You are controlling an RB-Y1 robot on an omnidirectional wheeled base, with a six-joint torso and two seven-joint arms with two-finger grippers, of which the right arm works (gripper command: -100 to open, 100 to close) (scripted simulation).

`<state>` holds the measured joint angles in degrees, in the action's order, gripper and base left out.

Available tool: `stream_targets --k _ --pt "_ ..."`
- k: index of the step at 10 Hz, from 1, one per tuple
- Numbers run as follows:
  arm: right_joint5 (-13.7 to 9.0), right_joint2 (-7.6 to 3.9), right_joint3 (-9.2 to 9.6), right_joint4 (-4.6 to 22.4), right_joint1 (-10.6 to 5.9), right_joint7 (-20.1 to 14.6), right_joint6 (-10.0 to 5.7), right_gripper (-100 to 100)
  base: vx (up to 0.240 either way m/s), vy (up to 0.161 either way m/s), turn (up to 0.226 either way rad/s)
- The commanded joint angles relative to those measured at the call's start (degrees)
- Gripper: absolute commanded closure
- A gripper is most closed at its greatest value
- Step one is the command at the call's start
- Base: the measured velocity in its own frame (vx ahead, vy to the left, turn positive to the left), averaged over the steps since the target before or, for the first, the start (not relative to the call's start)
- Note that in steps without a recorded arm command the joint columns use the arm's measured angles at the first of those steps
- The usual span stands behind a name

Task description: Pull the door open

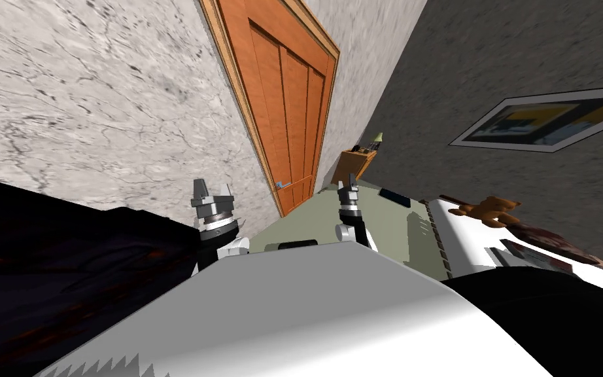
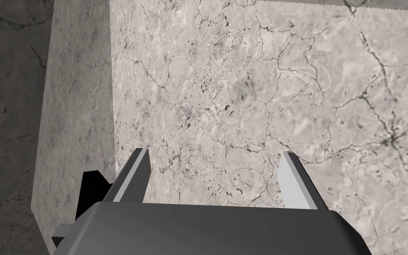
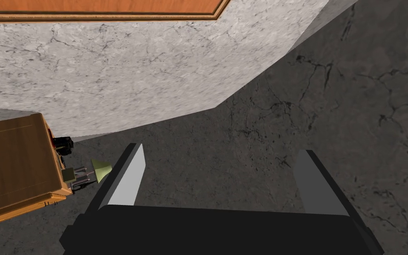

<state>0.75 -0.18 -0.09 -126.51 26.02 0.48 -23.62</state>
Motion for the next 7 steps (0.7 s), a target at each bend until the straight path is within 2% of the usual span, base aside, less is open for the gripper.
stream_targets --k 1,7 --pt "0.0 -0.24 -0.03 0.3 -0.13 0.0 -0.07 -100 0.168 -0.146 -0.027" --pt "-0.1 -1.41 -0.08 2.0 -0.87 0.1 -0.50 -100 0.105 -0.135 -0.045"
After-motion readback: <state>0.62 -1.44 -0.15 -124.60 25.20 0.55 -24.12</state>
